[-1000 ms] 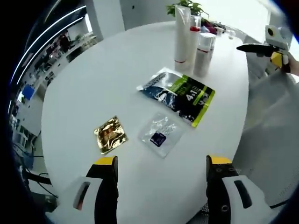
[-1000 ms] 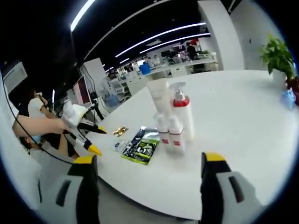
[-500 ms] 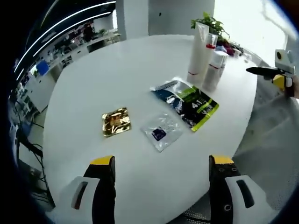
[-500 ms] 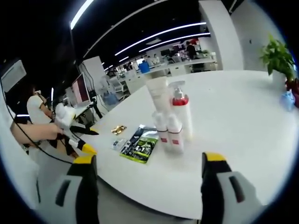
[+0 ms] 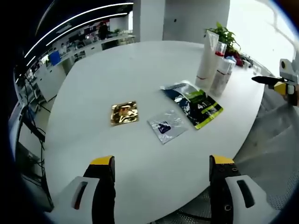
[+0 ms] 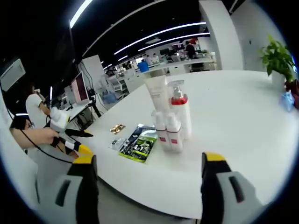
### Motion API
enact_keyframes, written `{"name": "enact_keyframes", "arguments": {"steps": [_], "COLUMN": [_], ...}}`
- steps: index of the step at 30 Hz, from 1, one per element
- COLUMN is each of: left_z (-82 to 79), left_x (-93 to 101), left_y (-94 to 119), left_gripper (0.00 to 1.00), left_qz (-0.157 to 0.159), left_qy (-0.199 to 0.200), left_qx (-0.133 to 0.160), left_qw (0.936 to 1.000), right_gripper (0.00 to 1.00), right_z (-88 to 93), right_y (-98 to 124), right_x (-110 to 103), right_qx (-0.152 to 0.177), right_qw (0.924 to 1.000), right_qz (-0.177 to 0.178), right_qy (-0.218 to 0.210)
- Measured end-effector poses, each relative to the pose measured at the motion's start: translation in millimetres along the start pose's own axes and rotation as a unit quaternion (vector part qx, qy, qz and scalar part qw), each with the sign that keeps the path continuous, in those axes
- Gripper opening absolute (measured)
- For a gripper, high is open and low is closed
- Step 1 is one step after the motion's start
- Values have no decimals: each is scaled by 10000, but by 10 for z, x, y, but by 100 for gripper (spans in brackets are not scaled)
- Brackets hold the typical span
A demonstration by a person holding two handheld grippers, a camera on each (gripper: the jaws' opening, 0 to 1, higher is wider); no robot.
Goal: Arrange the skincare products in the storage area until every visible bottle or jar stands upright without overlapping.
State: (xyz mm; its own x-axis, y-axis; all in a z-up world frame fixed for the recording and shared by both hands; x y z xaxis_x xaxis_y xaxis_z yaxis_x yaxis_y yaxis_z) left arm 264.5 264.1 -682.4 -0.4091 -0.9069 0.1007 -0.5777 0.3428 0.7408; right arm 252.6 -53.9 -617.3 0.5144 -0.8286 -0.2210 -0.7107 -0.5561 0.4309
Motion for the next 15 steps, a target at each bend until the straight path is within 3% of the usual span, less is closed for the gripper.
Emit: {"name": "enact_keyframes", "arguments": {"steps": [15], "left_z": [-18], "left_x": [-20], "left_y": [-54], "left_gripper": [79], "left_qz": [-16], "left_qy": [4], "left_qx": [-82], "left_qw": [10000], "right_gripper": [91], "right_z": [5], "right_y": [5], "right_x": [30], "right_qx": [-16], "right_qw": [10000], "right_qz": [74], "right_qy": [-28]}}
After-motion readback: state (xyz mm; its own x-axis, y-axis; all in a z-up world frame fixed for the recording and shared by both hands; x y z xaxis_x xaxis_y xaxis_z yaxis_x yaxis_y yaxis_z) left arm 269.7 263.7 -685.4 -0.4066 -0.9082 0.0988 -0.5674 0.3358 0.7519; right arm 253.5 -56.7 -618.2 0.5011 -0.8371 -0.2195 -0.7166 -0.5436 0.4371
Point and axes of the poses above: the point that each gripper's makers call its tool centre point, and the gripper's own axes: y roughly backward along the fingers, x roughly to its right, z roughly out of its underside, the point moved 3 cm from there along y, roughly backward along the fingers, and after that the axes turned 3 degrees about y, right-handed, at the moved point
